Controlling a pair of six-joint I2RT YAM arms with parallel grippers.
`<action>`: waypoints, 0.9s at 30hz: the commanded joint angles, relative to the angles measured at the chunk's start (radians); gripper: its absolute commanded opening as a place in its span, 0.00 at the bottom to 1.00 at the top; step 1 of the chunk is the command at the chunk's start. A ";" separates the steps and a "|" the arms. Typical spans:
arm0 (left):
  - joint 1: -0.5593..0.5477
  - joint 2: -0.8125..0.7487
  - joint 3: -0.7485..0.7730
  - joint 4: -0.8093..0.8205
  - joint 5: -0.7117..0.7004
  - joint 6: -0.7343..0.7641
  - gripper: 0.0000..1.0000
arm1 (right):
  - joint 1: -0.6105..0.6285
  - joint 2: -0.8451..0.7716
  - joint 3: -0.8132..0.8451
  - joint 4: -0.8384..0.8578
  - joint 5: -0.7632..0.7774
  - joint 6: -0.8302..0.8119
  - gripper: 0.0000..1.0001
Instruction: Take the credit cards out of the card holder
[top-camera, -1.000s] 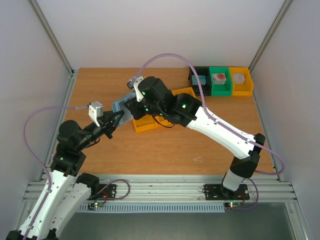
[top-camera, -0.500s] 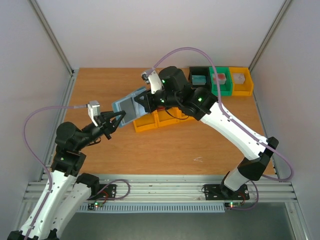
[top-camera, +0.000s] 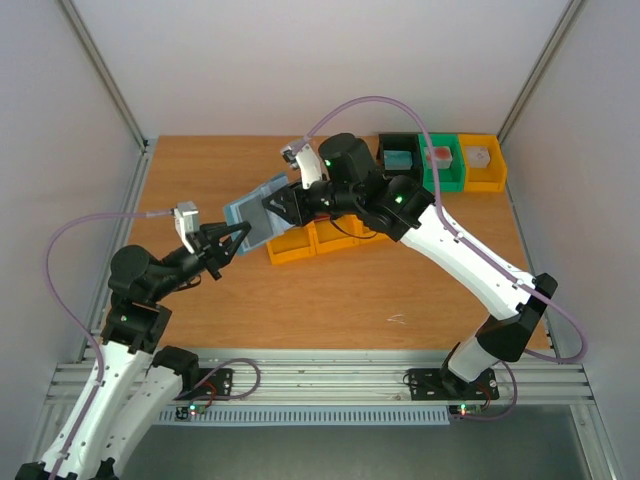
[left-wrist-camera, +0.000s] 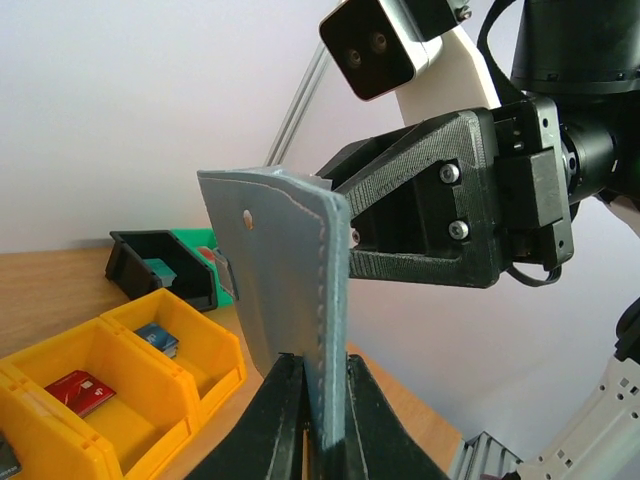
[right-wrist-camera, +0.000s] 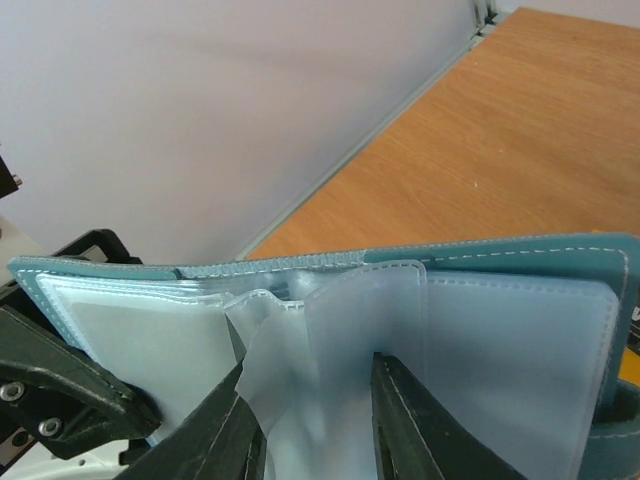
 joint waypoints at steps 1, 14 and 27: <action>-0.002 -0.009 0.005 0.135 0.049 -0.008 0.00 | 0.008 0.022 -0.016 0.022 -0.066 -0.006 0.30; -0.002 -0.014 -0.001 0.117 0.048 -0.027 0.22 | -0.056 -0.043 -0.044 0.116 -0.236 -0.022 0.01; 0.001 -0.032 -0.001 0.103 0.017 0.016 0.35 | -0.076 -0.083 -0.032 0.082 -0.243 -0.041 0.01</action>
